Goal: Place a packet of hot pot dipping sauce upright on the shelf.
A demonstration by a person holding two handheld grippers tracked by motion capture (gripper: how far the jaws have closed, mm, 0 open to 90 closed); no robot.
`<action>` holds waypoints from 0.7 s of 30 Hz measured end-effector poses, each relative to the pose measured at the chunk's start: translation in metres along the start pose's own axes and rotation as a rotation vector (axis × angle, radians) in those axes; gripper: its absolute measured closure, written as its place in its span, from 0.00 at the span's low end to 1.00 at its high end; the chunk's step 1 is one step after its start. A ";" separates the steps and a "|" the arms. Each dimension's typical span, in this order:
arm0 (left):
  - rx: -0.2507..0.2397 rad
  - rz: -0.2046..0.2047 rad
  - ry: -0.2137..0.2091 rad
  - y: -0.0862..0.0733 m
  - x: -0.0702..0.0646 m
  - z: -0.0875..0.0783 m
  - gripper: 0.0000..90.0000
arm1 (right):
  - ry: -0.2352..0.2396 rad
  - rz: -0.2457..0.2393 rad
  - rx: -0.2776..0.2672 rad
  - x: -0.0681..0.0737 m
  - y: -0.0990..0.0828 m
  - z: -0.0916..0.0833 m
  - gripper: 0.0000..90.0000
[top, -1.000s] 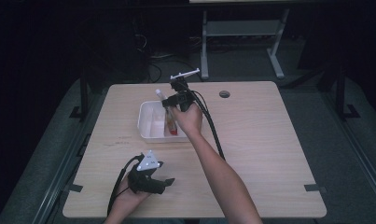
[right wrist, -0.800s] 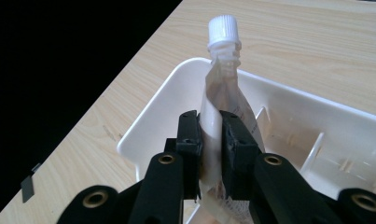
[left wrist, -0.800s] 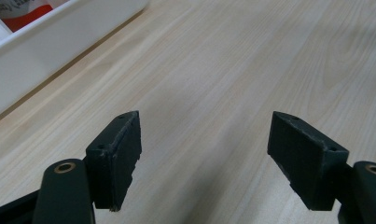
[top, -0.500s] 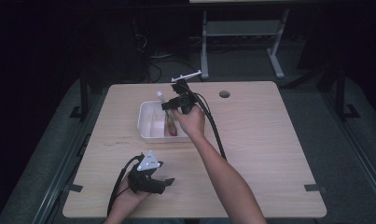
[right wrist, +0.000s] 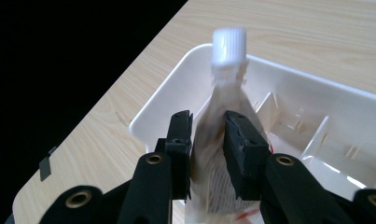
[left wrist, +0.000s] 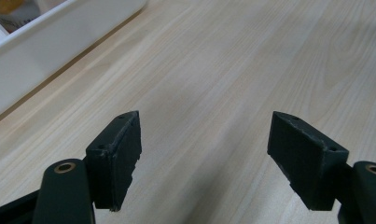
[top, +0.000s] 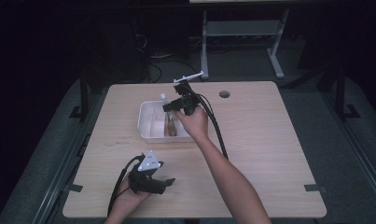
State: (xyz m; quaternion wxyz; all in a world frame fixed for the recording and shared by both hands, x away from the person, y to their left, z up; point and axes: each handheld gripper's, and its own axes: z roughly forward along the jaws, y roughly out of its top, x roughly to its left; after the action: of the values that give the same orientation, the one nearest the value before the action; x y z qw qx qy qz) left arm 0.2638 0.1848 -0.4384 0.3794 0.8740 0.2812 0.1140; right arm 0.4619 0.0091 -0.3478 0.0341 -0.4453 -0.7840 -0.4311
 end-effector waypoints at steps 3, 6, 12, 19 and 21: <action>0.001 0.000 0.000 0.000 0.000 0.000 0.28 | 0.003 -0.001 -0.005 -0.001 0.000 -0.003 0.77; 0.002 0.002 -0.001 0.000 -0.001 0.000 0.28 | 0.010 -0.002 -0.003 -0.001 0.000 -0.006 0.75; 0.002 0.003 0.000 0.000 -0.001 0.001 0.28 | 0.021 -0.005 -0.005 -0.002 -0.002 -0.010 0.71; 0.003 0.006 0.000 0.001 -0.001 0.002 0.28 | 0.027 -0.022 -0.006 -0.005 -0.004 -0.019 0.68; 0.003 0.006 -0.001 0.001 -0.001 0.002 0.28 | 0.027 -0.023 -0.009 -0.005 -0.005 -0.021 0.67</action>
State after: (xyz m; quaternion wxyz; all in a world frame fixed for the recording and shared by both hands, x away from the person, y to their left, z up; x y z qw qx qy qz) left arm 0.2639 0.1829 -0.4391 0.3780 0.8754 0.2788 0.1144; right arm 0.4548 -0.0105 -0.3399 0.0377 -0.4303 -0.7866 -0.4412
